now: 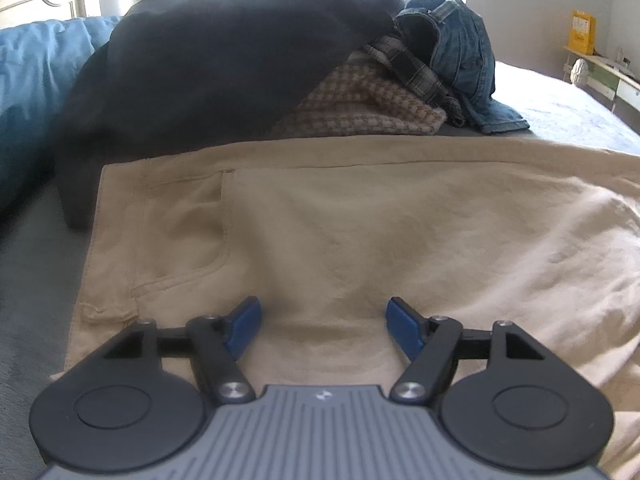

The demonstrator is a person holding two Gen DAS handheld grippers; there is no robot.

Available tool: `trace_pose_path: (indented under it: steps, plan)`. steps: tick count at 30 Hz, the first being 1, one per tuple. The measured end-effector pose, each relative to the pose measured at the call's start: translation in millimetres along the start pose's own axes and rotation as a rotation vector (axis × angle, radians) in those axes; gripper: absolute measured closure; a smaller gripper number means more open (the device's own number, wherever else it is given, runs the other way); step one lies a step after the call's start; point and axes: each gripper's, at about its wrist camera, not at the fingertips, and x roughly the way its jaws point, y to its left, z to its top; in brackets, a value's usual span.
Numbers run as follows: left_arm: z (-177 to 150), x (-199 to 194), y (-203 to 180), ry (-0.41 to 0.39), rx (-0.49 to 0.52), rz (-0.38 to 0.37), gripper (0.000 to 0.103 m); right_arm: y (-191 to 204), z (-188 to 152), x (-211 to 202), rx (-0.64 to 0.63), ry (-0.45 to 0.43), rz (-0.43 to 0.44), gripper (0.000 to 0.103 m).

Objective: Fold clothes

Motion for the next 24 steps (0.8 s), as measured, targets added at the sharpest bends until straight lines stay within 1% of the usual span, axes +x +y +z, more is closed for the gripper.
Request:
trace_pose_path:
  steps: [3,5,6,7,8,10,11,12,13,14,15,17,19,21,22,23,24]
  plan:
    - [1.1,0.7,-0.9,0.003,0.002,0.008,0.031,7.5,-3.2,31.8,-0.022,0.052,-0.043,0.092]
    - [1.4,0.7,-1.0,0.004,0.003,0.010,0.031,7.0,-9.4,48.4,-0.011,0.074,-0.086,0.085]
    - [1.4,0.3,-1.2,0.004,0.005,0.012,0.031,5.2,-11.8,50.8,0.010,0.063,-0.109,0.076]
    - [1.5,-0.1,-1.3,0.003,0.009,0.012,0.031,1.8,-12.3,48.1,0.039,0.033,-0.135,0.066]
    - [1.6,0.0,-1.2,0.004,0.011,0.010,0.031,-2.2,-11.9,44.3,0.068,-0.003,-0.164,0.063]
    - [1.7,0.1,-0.6,0.006,0.012,0.005,0.031,-12.5,-10.4,30.7,0.151,-0.059,-0.207,0.062]
    - [1.8,0.0,-0.1,0.006,0.012,0.003,0.031,-18.3,-10.3,21.4,0.203,-0.080,-0.197,0.062]
    - [1.8,0.0,0.5,0.005,0.012,0.000,0.031,-21.8,-11.8,9.5,0.252,-0.093,-0.147,0.062]
    - [1.6,-0.2,0.8,0.004,0.012,-0.001,0.031,-21.2,-14.2,-2.8,0.281,-0.093,-0.074,0.062]
    - [1.4,-0.3,0.9,0.002,0.013,-0.002,0.031,-16.6,-17.0,-12.7,0.276,-0.075,-0.001,0.062]
    - [1.3,-0.5,1.0,0.001,0.015,-0.003,0.031,-6.1,-21.5,-22.8,0.231,-0.047,0.068,0.063]
    - [1.3,-0.9,1.7,-0.001,0.015,-0.006,0.031,23.7,-37.8,-43.9,0.073,0.021,0.214,0.064]
    - [1.6,-1.0,2.9,-0.003,0.015,-0.011,0.031,54.1,-61.1,-61.3,-0.096,0.105,0.354,0.064]
    - [1.6,-1.2,3.7,-0.005,0.016,-0.014,0.031,74.3,-87.4,-74.0,-0.254,0.174,0.432,0.066]
    - [1.6,-1.3,3.9,-0.006,0.014,-0.014,0.031,75.1,-98.1,-75.6,-0.306,0.198,0.414,0.067]
    - [1.6,-1.4,4.0,-0.007,0.013,-0.014,0.031,69.8,-106.7,-74.0,-0.338,0.215,0.360,0.067]
    - [1.6,-1.5,4.2,-0.008,0.012,-0.014,0.031,57.3,-112.7,-68.3,-0.342,0.233,0.274,0.069]
